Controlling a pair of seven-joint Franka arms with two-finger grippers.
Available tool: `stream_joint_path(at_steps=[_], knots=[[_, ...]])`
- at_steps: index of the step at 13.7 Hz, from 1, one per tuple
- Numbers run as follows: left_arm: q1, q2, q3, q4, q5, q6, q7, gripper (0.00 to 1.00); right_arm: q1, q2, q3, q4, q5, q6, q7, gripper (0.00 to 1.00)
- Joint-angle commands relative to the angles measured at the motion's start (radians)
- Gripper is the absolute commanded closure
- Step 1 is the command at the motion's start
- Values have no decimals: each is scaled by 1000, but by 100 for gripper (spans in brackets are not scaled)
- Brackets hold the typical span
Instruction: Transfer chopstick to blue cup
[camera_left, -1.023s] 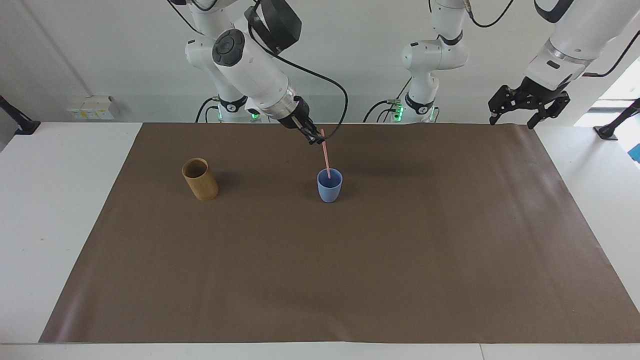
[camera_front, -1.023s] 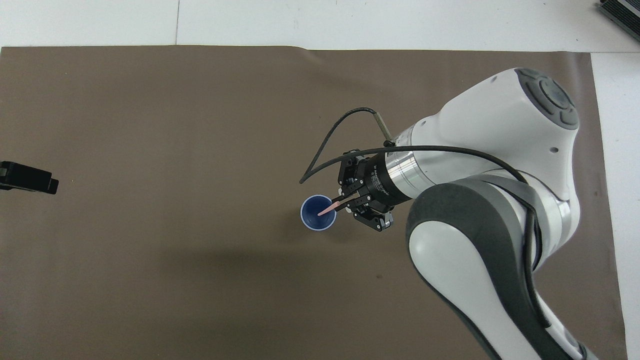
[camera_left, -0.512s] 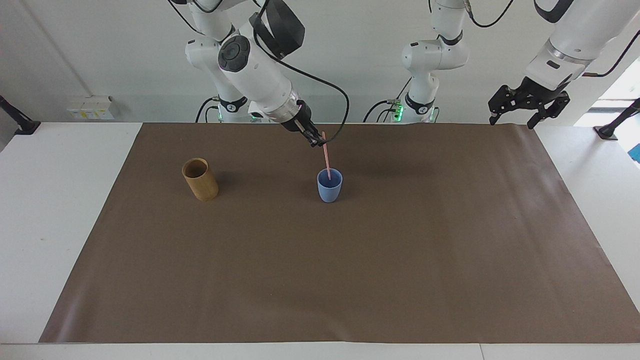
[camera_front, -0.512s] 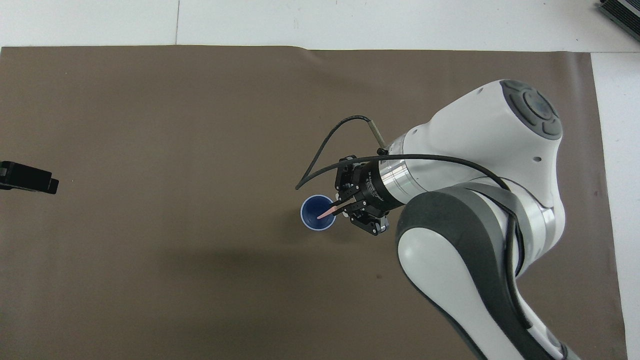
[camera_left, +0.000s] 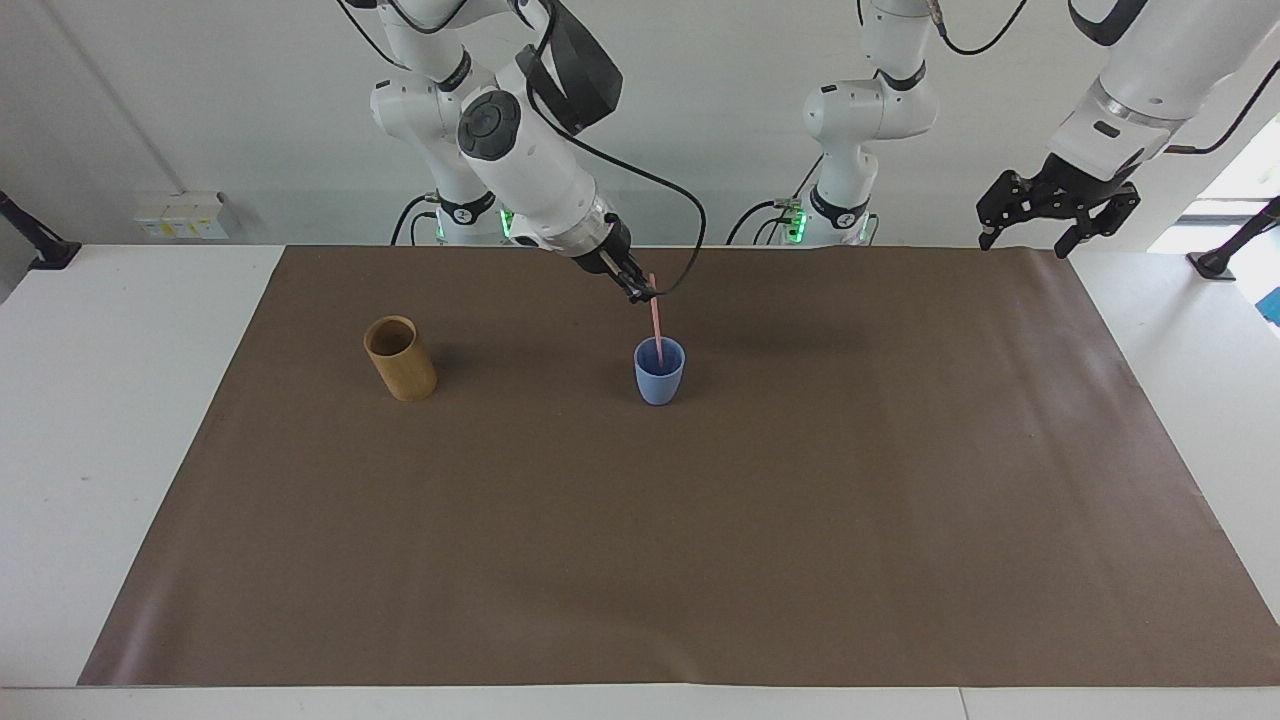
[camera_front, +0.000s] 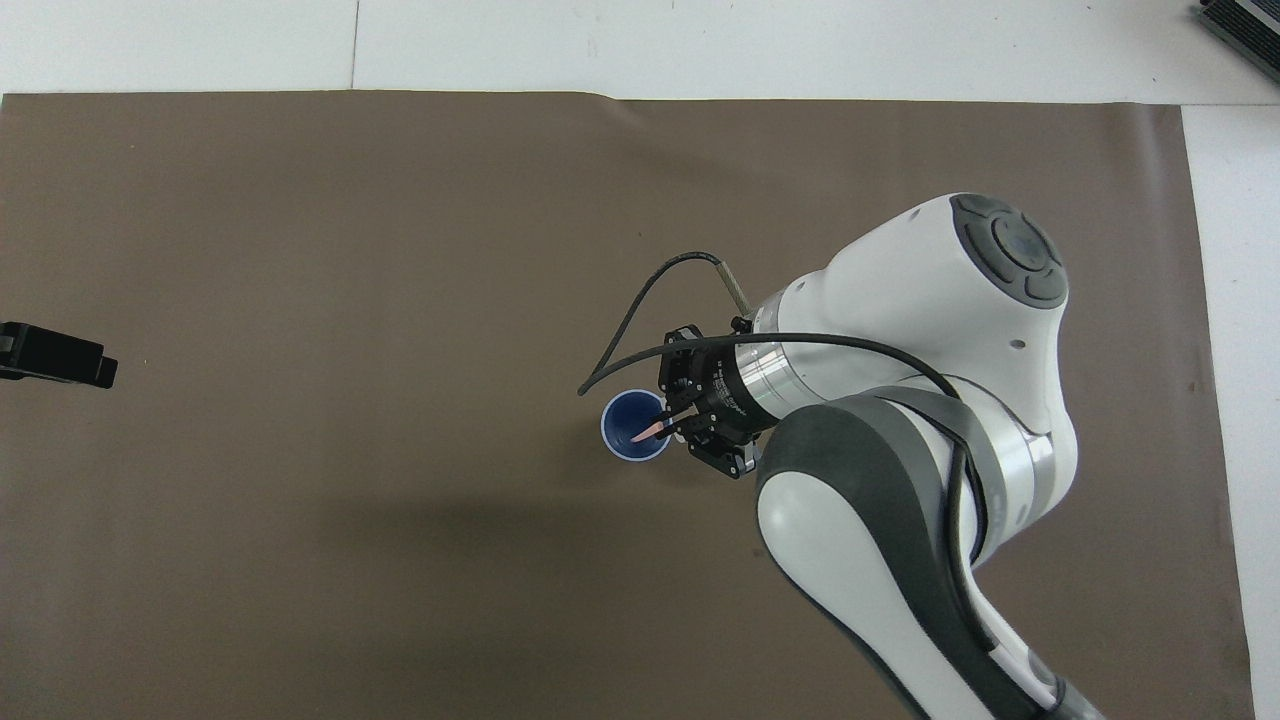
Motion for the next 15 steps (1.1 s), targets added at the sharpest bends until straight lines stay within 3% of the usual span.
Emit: stream_joint_path(at_steps=[1,3,5,8,15], knots=[[16,-15,-8,-5,-1,-11,-7,0,3,-12,2,-19,-28,30,-21,56],[16,-15,-8,-5,-1,-11,-7,0,10,-12,2,-17,-31,24,-20,52],[16,-15,-8,-5,-1,-11,-7,0,12,-10,2,-7,-48,6,-21,27],[16,-15,-8,-5,-1,-11,-7,0,25,-9,2,42,-115,-51,-52,14],[16,-15,-8,-5,-1,-11,-7,0,-42,-134,-4,-8,-194,-266,-464,12]])
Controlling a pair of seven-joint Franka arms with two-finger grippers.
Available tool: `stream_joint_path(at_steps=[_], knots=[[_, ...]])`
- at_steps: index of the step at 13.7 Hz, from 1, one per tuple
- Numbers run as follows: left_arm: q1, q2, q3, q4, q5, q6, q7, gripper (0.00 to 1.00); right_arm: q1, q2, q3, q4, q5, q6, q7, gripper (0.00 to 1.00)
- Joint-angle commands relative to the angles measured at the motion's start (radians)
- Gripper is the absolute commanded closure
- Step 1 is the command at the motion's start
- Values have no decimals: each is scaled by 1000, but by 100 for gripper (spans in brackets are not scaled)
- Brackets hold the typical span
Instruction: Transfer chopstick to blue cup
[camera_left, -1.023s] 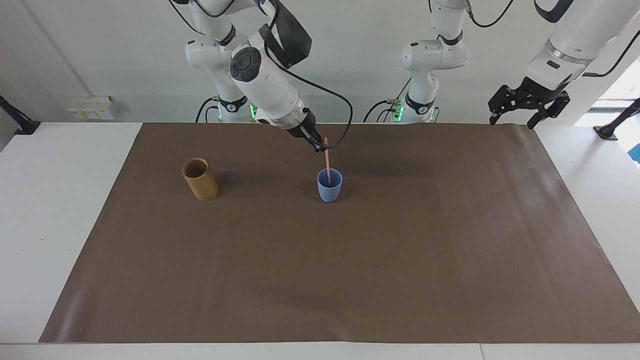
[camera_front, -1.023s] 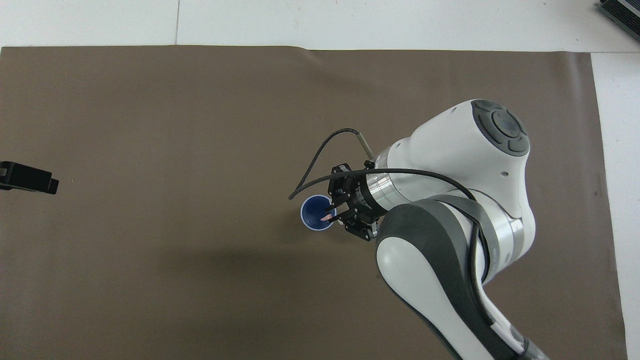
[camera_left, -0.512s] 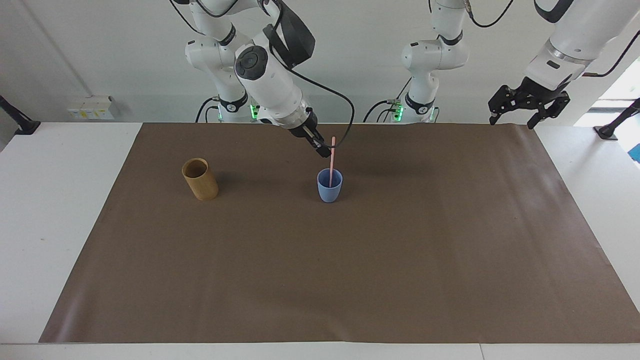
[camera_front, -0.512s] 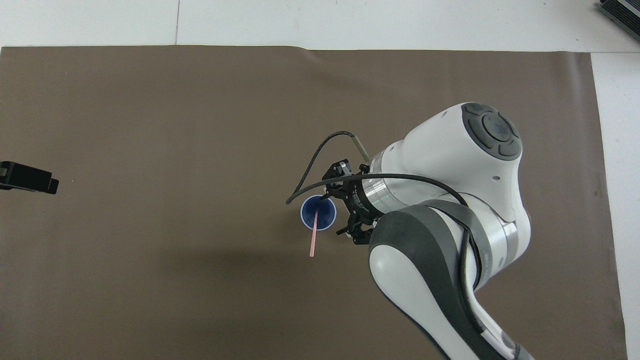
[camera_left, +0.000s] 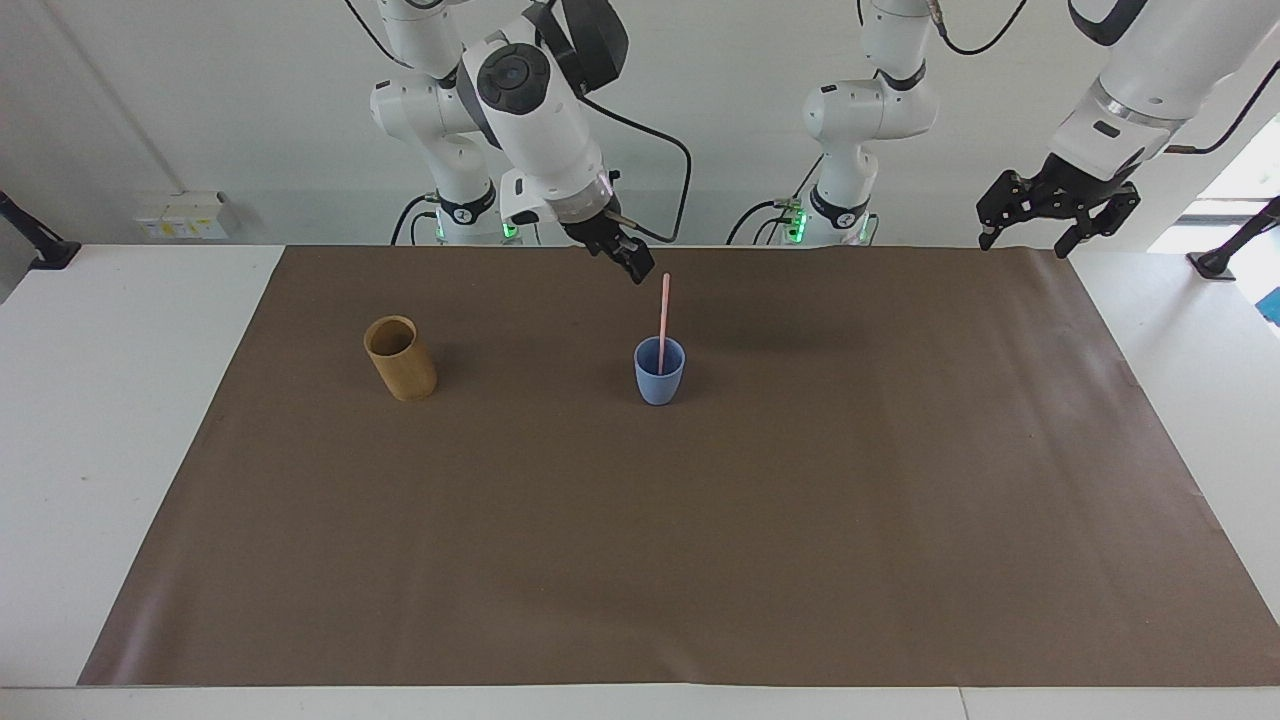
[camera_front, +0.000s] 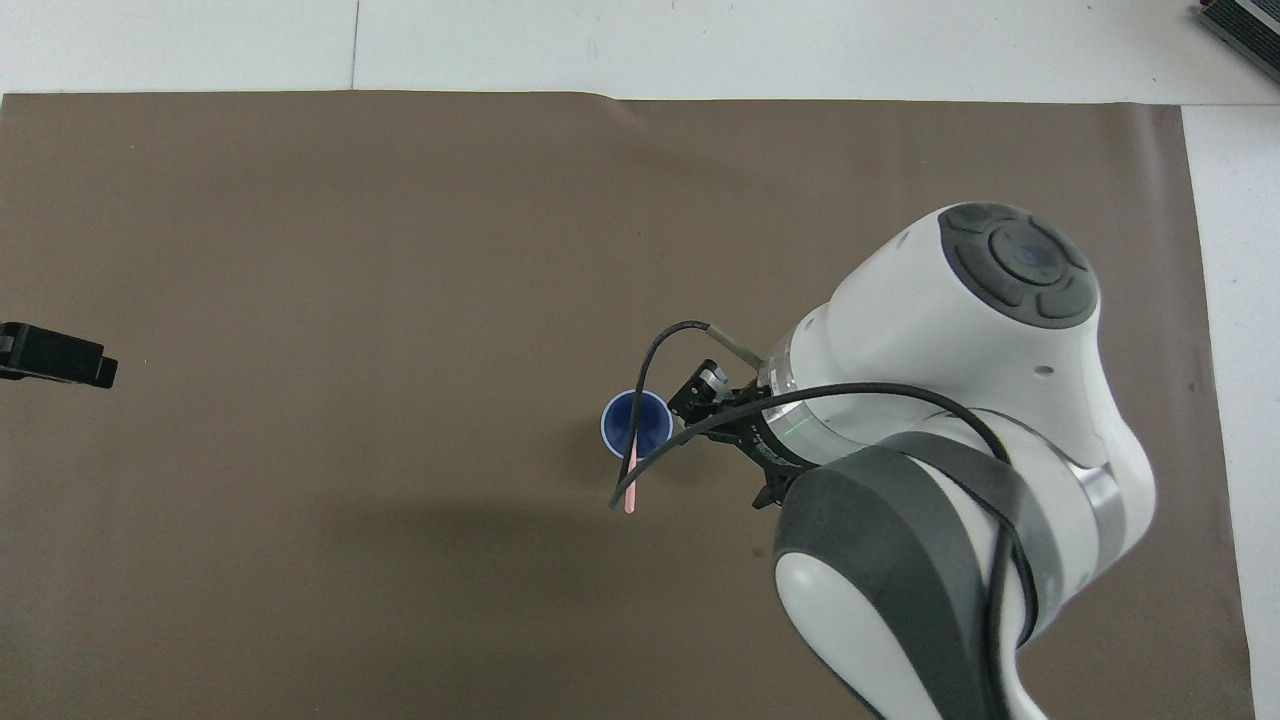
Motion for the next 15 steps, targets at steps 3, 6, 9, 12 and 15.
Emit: stream_joint_path(at_steps=[3,6,9,12,15], knots=[[16,-15,-8,-5,-1,-11,-7,0,-105,-114,4,-81,-73,-64,-254,0],[16,-15,-8,-5,-1,-11,-7,0,-182,-152,3,-70,-127,-70,-474,0],[16,-15,-8,-5,-1,-11,-7,0,-196,-148,-3,-31,-251,-61,-659,0],[16,-15,-8,-5,-1,-11,-7,0,-259,-142,-11,3,-273,-66,-827,0],[16,-15,-8,-5,-1,-11,-7,0,-290,-117,-11,60,-328,-66,-992,0]])
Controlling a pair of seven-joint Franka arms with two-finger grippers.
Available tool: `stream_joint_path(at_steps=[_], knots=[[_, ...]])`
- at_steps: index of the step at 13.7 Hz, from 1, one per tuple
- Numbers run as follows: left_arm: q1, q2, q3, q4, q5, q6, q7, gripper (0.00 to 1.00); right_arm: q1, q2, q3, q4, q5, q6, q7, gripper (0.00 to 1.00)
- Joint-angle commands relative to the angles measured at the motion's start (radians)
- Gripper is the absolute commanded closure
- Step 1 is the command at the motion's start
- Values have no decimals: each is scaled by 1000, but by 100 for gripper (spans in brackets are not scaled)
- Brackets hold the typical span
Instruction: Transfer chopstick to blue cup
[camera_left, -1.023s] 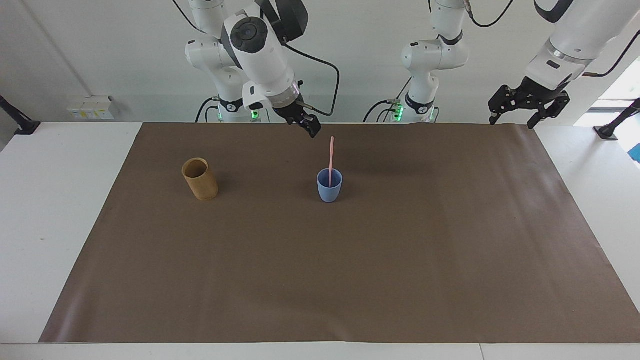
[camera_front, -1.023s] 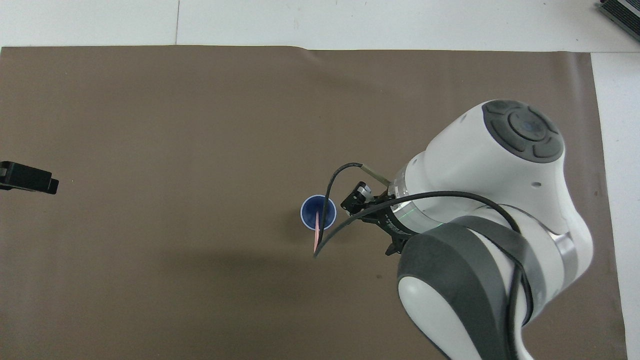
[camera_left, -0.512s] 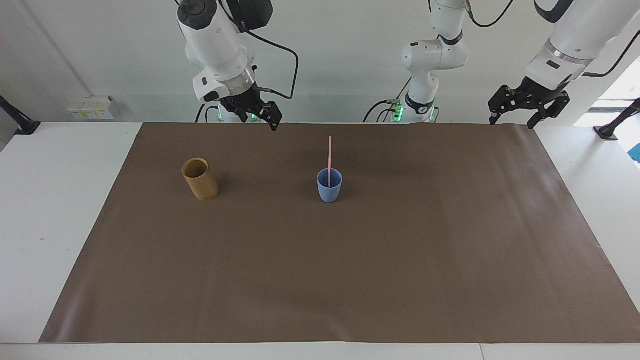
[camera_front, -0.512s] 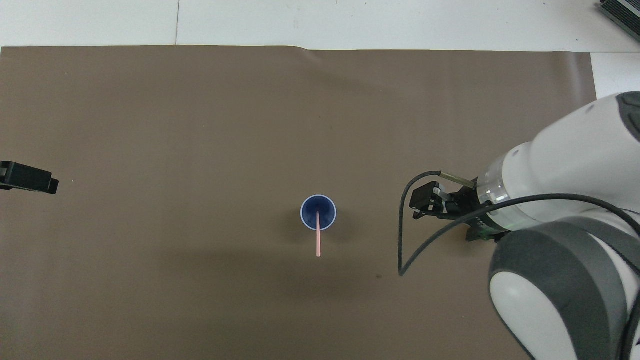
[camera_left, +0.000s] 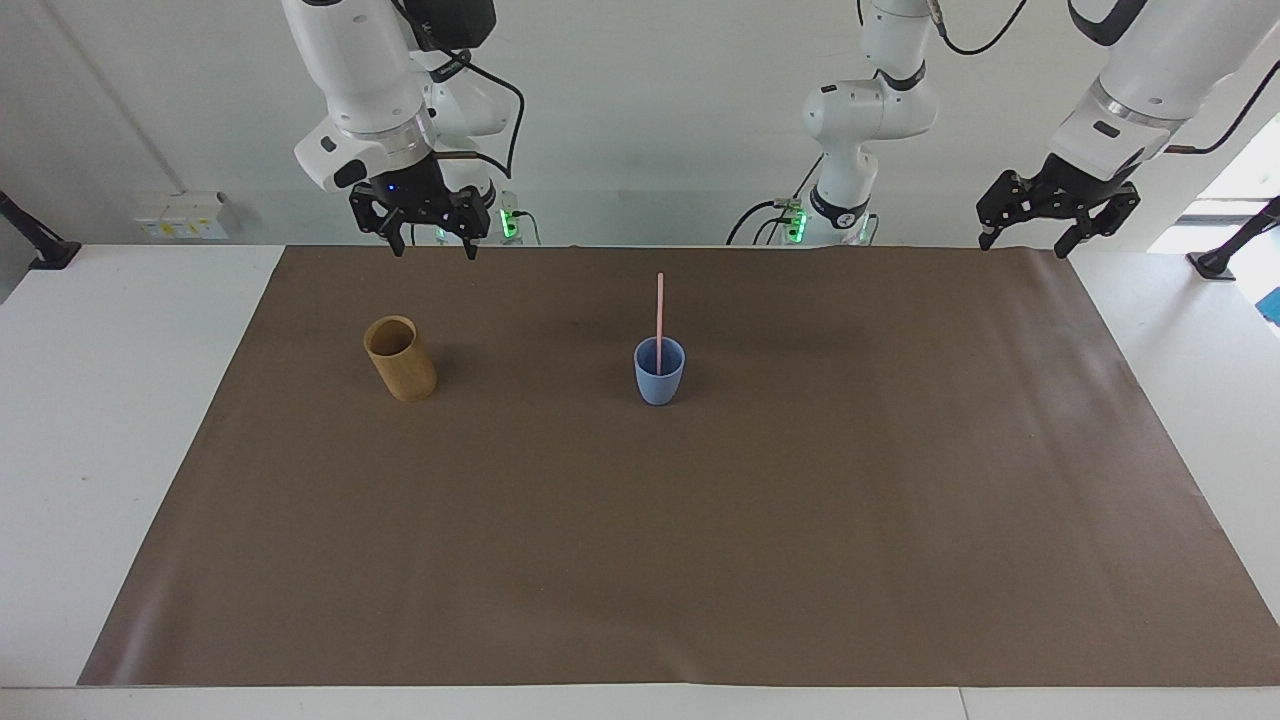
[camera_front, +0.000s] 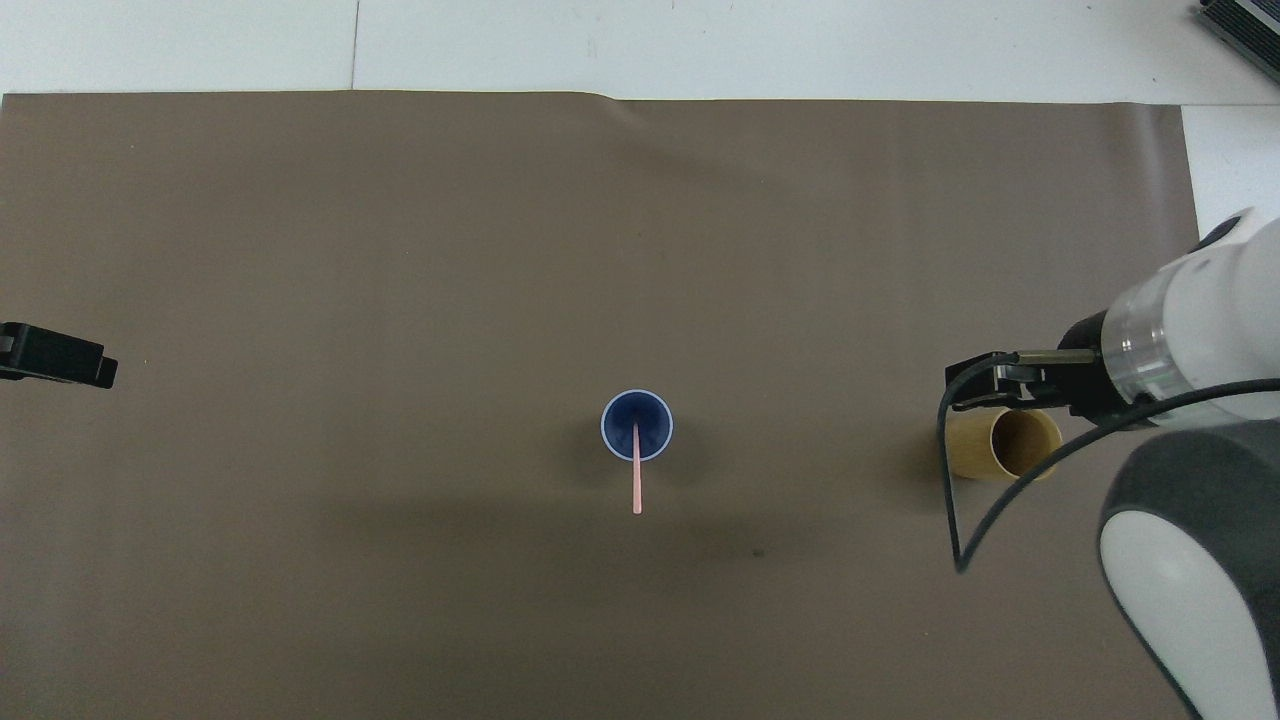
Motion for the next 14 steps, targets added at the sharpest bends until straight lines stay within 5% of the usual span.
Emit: stream_joint_path(at_steps=[1,14], knots=[[16,-15,-8,-5,-1,-11,-7,0,-27,35,10,65,-39,-6,-99,0],[16,-15,-8,-5,-1,-11,-7,0,-35,58,13,93,-27,59,-93,0]])
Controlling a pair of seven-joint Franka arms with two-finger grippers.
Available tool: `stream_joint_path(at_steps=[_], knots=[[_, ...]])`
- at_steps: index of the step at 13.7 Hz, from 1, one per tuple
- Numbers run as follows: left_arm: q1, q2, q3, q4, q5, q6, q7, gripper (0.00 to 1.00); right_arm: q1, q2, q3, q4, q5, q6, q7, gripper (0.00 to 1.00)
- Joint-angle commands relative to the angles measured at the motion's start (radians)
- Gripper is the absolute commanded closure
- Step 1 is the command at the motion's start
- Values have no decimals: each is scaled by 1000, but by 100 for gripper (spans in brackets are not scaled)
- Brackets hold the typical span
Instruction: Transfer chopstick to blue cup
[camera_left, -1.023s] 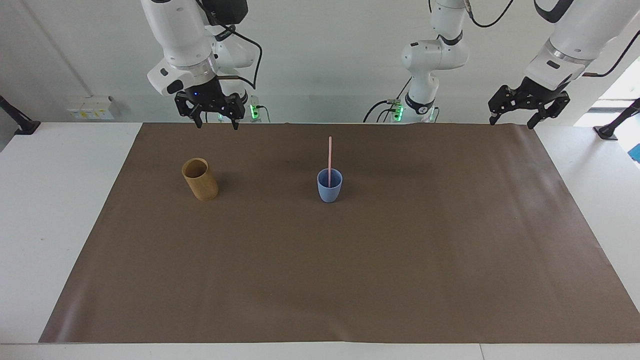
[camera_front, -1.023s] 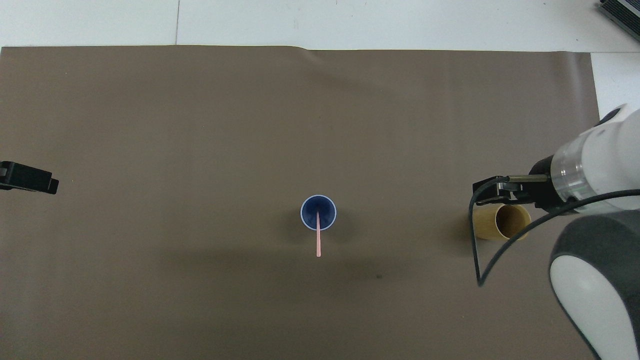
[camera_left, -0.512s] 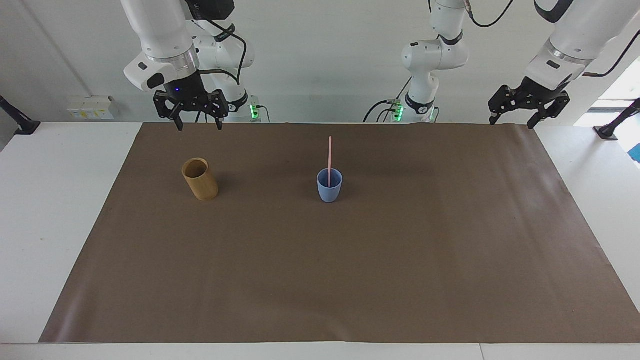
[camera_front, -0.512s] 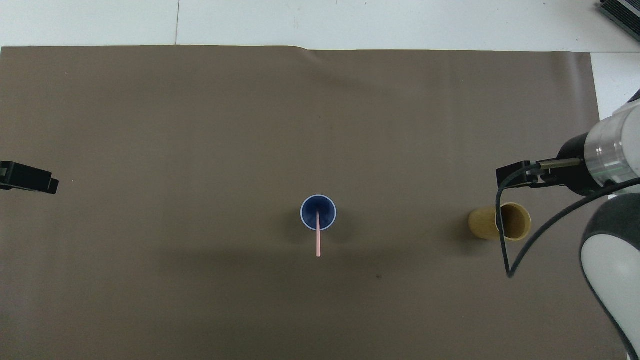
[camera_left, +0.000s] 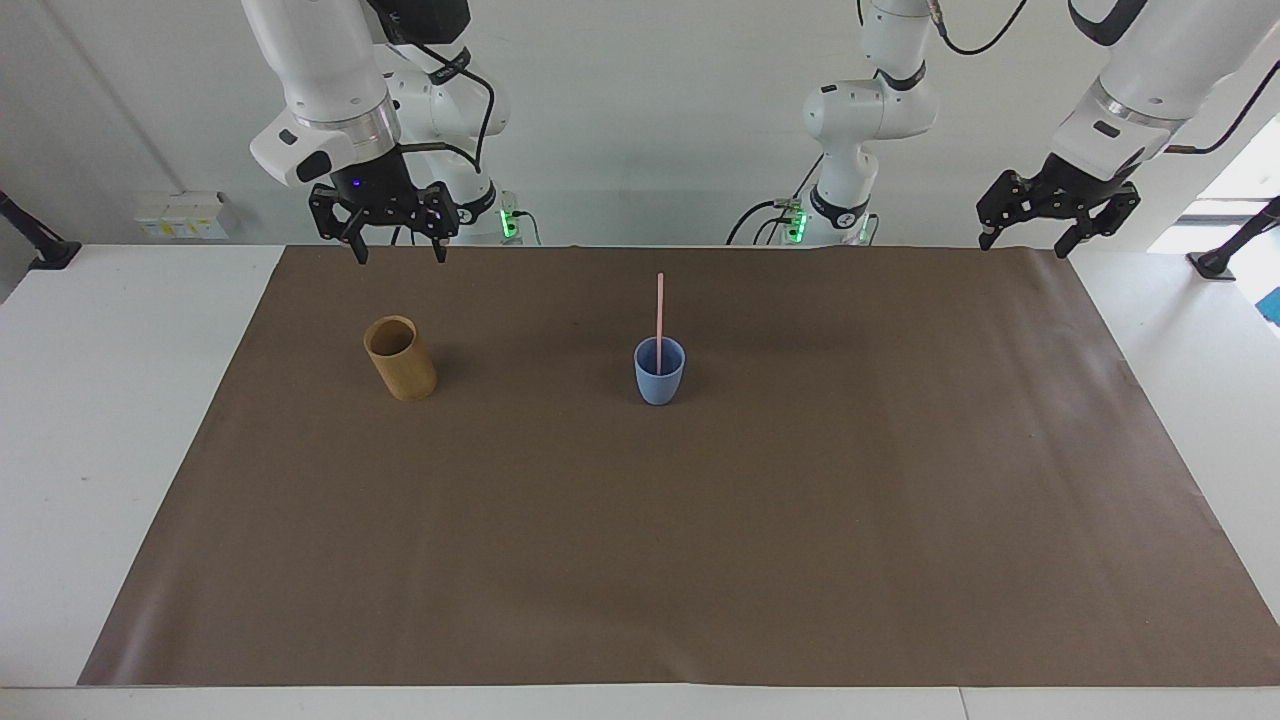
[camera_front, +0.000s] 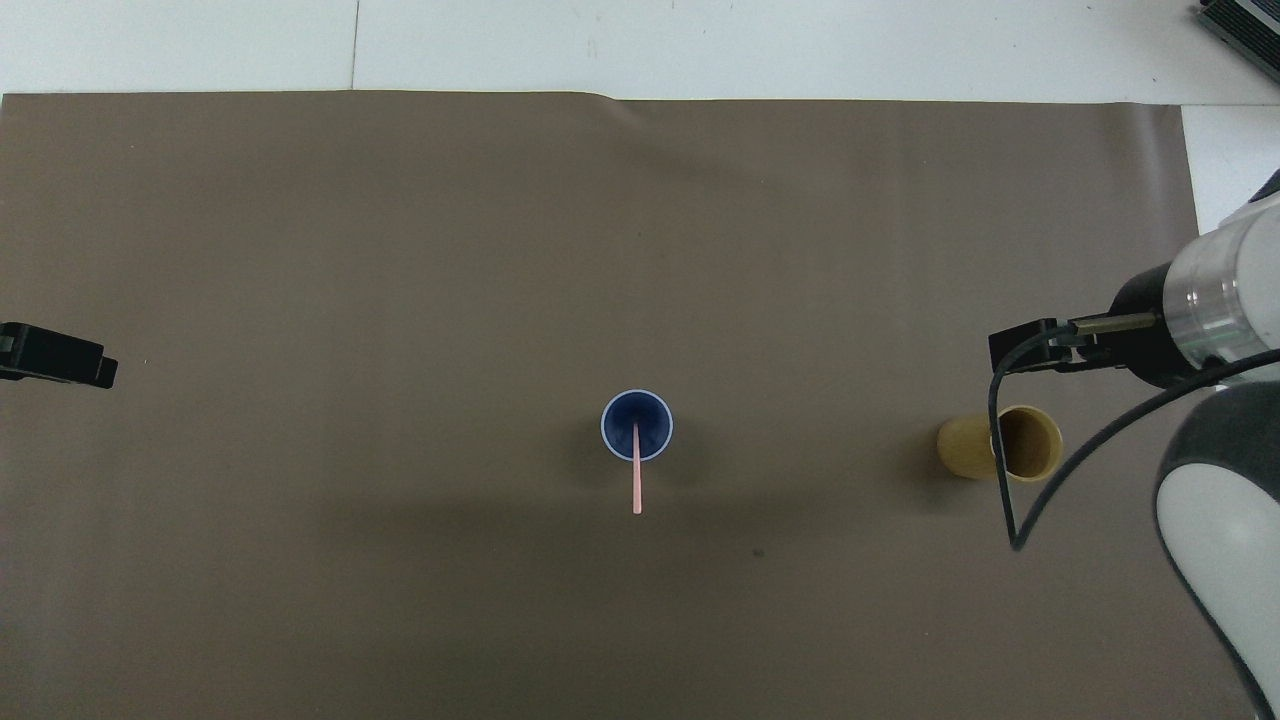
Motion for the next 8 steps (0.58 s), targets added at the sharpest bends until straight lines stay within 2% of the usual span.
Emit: stream_joint_path(at_steps=[1,5,8], knots=[[16,-15,-8,-5,-1,-11,-7,0,-14,25,10,21,-1,39,-22,0],[16,-15,-8,-5,-1,-11,-7,0,-13,23,-6,29,-1,37,-24,0],[16,-15,-8,-5,-1,-11,-7,0,58,25,-86,29,-2,31,-24,0]])
